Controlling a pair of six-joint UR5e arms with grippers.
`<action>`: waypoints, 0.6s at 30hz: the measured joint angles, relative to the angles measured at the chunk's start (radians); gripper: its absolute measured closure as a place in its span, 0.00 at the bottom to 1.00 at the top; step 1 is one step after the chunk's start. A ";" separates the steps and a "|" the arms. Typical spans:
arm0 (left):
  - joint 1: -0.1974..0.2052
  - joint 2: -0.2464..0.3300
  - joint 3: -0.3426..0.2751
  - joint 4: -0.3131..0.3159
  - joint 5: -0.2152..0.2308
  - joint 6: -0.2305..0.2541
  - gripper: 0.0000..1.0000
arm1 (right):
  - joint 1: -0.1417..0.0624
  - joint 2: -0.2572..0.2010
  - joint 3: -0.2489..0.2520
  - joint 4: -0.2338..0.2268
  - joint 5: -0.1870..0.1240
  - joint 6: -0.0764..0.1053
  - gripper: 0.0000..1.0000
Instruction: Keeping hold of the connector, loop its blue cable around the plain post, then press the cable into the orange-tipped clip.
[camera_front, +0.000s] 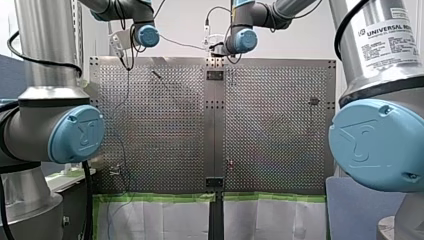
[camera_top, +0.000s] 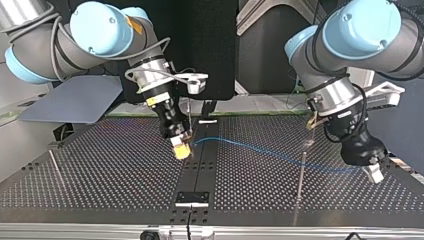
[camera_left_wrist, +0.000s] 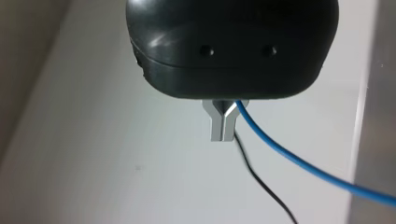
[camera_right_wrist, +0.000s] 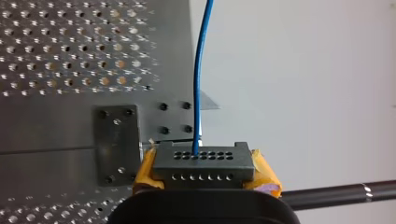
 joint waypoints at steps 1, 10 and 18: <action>0.013 -0.012 0.007 -0.013 0.013 0.000 1.00 | 0.000 0.009 -0.009 0.003 -0.001 0.000 1.00; 0.106 -0.104 0.047 -0.105 0.105 0.025 1.00 | -0.005 0.095 -0.095 -0.007 -0.005 -0.001 1.00; 0.186 -0.184 0.061 -0.186 0.186 0.033 1.00 | -0.007 0.170 -0.170 -0.009 -0.005 -0.006 1.00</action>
